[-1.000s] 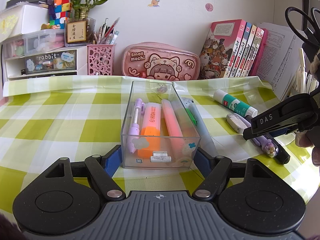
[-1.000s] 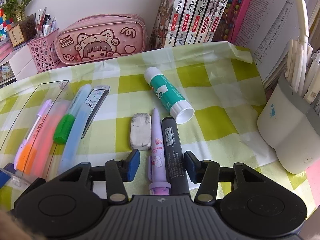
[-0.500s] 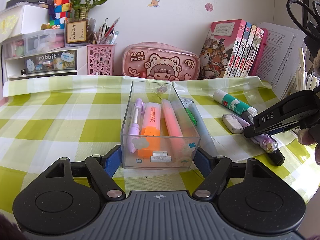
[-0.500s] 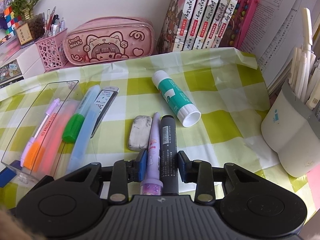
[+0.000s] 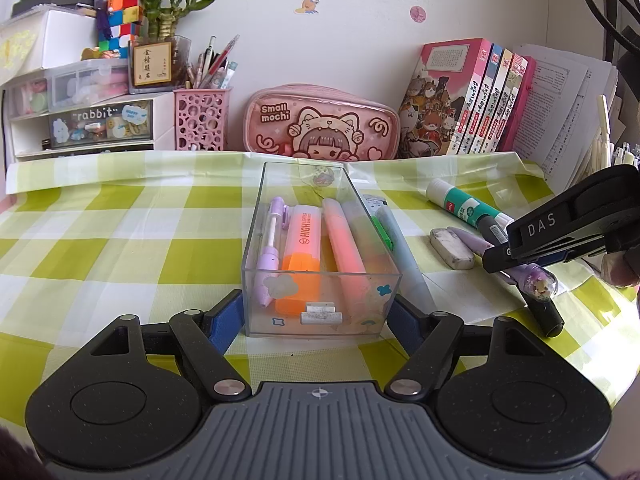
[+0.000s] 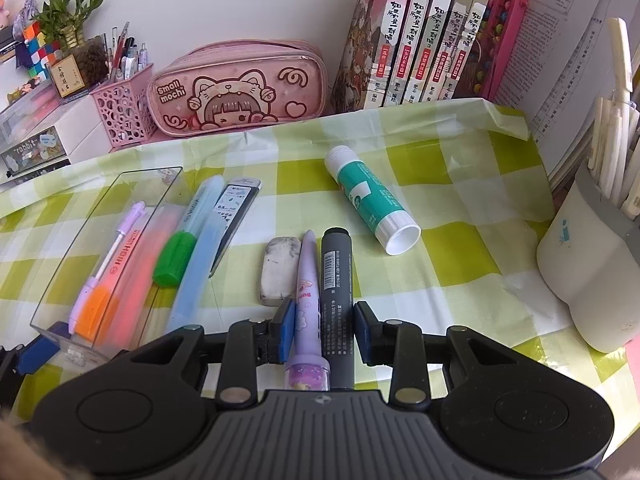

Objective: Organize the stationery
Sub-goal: 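Move the right gripper to the black marker and grasp it, then lift the black marker with the right gripper over the clear box, then lower the black marker into the clear box and open the right gripper, then move the right gripper to the lavender character-cap pen and grasp it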

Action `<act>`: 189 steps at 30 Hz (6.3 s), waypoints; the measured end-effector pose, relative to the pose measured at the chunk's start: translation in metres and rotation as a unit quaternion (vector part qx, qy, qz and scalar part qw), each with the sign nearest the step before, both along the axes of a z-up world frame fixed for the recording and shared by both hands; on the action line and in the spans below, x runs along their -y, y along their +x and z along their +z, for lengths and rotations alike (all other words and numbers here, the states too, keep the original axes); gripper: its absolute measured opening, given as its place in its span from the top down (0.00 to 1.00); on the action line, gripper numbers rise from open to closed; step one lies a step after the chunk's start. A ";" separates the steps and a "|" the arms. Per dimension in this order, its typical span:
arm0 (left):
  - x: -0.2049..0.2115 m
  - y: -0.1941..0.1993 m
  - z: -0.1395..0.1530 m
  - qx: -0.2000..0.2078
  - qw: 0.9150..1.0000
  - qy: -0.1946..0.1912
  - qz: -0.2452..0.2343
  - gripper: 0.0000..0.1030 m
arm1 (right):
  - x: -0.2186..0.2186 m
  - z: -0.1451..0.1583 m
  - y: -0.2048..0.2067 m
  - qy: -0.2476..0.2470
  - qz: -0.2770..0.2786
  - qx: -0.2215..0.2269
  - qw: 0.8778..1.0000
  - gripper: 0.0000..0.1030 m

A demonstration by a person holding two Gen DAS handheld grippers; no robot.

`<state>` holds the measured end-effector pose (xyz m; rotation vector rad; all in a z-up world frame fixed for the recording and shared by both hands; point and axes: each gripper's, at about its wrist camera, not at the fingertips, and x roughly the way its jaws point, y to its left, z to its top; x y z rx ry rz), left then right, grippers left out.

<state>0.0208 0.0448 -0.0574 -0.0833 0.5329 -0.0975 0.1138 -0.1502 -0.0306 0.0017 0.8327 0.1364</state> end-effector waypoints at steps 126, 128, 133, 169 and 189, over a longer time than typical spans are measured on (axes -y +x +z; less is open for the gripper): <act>0.009 -0.002 0.000 0.000 1.000 0.001 -0.003 0.27 | -0.080 0.015 0.061 0.266 0.063 -0.086 0.958 0.79; 0.009 -0.002 0.000 0.000 1.000 0.001 -0.003 0.27 | -0.079 0.016 0.060 0.264 0.065 -0.084 0.959 0.79; 0.009 -0.002 0.000 0.000 1.000 0.000 -0.003 0.27 | -0.072 0.021 0.053 0.260 0.067 -0.071 0.961 0.76; 0.008 -0.002 0.000 -0.001 1.000 -0.003 -0.004 0.27 | 0.006 -0.002 0.000 0.036 -0.004 0.011 0.999 0.43; 0.008 -0.002 0.000 -0.001 1.000 -0.003 -0.004 0.27 | -0.007 -0.008 -0.003 -0.015 0.022 -0.001 1.000 0.50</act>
